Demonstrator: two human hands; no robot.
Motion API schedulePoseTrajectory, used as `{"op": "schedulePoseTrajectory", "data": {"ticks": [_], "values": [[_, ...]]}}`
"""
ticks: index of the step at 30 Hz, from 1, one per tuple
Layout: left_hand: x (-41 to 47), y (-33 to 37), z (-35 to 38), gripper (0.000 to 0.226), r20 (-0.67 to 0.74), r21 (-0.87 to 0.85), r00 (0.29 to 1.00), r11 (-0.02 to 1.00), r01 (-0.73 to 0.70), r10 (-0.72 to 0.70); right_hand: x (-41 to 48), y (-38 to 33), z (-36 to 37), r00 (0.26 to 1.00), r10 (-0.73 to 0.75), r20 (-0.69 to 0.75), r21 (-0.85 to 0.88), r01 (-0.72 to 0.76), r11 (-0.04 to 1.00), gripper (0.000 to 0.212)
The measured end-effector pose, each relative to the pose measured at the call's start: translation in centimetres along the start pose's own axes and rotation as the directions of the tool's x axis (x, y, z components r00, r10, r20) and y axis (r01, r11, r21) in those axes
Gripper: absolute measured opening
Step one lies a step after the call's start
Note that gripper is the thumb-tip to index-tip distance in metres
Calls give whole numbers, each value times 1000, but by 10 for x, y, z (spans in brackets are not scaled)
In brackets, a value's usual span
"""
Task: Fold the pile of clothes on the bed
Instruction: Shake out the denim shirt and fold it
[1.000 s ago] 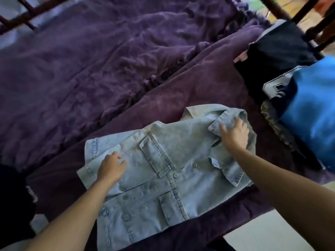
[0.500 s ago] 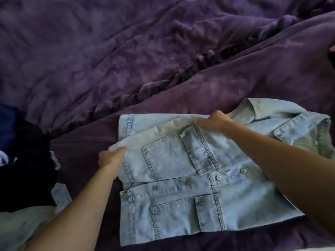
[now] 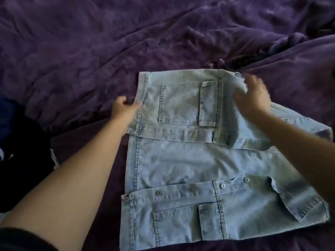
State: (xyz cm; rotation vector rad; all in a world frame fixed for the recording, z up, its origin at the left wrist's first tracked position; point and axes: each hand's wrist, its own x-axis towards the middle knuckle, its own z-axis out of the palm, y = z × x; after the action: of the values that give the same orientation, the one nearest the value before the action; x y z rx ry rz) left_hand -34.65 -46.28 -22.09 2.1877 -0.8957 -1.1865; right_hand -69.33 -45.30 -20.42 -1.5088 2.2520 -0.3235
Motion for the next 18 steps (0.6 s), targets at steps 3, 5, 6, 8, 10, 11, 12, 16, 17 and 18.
{"op": "schedulePoseTrajectory", "data": {"ticks": [3,5,6,8,10,11,12,16,17,18], "values": [[-11,-58,12,34,39,188,993,977,104,-113,-61,11,33,920,-346,181,-34,358,933,46],[-14,-81,17,45,-42,285,992,950,125,-117,-97,30,59,816,-368,445,-220,498,839,73],[-16,-88,18,51,-91,307,989,942,138,-115,-107,42,68,805,-337,488,-325,526,786,83],[-18,-95,18,66,-177,361,977,915,178,-120,-110,64,75,868,-280,410,-458,462,760,76],[-20,-95,19,49,-170,408,982,901,151,-88,-102,75,71,927,-260,269,-497,365,787,45],[-21,-92,19,32,-141,403,988,909,110,-57,-97,75,65,940,-264,218,-473,338,813,28],[-23,-88,20,20,-125,374,992,924,76,-30,-92,73,58,948,-262,180,-417,315,853,17],[-45,-67,6,19,-267,329,961,944,22,70,-87,57,22,931,-363,-27,-218,349,912,17],[-54,-67,-2,20,-308,380,942,925,-9,135,-90,55,14,912,-398,-96,-193,375,906,19],[-63,-71,-9,20,-323,415,927,909,-41,189,-96,55,8,892,-427,-146,-174,401,899,20]]}}
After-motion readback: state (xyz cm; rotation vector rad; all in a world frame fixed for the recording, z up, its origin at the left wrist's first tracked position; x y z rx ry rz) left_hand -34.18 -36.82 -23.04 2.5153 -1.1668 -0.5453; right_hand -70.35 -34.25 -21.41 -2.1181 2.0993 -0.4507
